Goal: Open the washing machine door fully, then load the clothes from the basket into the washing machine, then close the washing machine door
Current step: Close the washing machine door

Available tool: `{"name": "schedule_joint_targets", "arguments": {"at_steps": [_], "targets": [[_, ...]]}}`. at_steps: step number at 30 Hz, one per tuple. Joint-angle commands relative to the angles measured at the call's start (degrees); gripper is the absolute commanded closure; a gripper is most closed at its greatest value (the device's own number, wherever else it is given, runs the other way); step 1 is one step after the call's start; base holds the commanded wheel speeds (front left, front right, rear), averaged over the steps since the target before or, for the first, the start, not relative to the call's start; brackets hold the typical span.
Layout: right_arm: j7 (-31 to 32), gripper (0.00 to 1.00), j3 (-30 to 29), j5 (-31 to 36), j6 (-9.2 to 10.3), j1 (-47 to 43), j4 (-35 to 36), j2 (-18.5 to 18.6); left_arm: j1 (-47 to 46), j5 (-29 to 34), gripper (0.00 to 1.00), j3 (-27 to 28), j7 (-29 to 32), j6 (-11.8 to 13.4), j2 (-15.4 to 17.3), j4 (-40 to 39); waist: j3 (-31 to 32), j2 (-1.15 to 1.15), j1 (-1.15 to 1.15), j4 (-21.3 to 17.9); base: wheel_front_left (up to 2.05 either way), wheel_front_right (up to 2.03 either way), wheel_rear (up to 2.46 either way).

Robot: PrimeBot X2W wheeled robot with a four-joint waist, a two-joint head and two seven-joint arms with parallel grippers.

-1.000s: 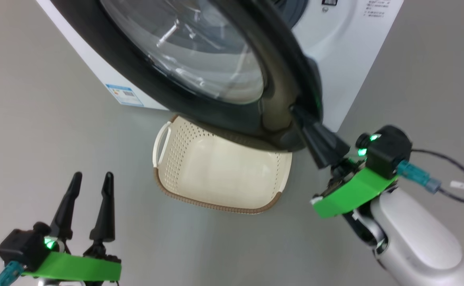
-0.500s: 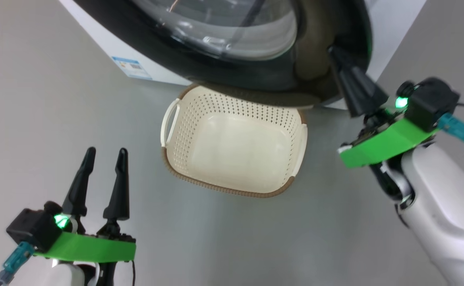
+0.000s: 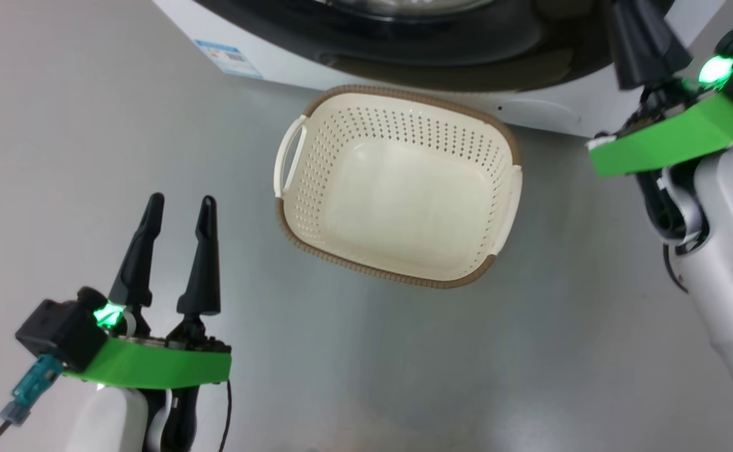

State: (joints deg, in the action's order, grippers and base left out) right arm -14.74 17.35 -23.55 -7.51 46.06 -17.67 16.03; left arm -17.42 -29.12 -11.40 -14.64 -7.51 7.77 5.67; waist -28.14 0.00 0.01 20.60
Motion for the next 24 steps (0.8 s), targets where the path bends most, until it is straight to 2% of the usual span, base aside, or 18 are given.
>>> {"name": "schedule_joint_targets", "arguments": {"at_steps": [1, 14, 24], "targets": [[-0.26, 1.0, -0.4, 0.83, 0.02, 1.09, 0.63, -0.62, -1.18, 0.64, 0.0, 1.69, -0.36, 0.02, 1.15, -1.74, -1.34, 0.0, -0.01, 1.1, 0.0, 0.0, 0.0], [-0.26, 1.0, -5.48, 2.71, 0.02, 6.7, -1.86, -2.25, -3.48, 0.37, 0.0, 0.86, -0.36, 0.02, 0.34, -1.64, -4.09, 0.0, -0.01, 2.25, 0.0, 0.0, 0.0], [-0.26, 1.0, -3.31, 2.68, 0.02, 4.32, -1.92, -3.11, -3.68, 0.16, 0.0, 1.04, -0.36, 0.02, 0.82, -0.28, -2.43, 0.0, -0.01, 1.43, 0.0, 0.0, 0.0]]}}
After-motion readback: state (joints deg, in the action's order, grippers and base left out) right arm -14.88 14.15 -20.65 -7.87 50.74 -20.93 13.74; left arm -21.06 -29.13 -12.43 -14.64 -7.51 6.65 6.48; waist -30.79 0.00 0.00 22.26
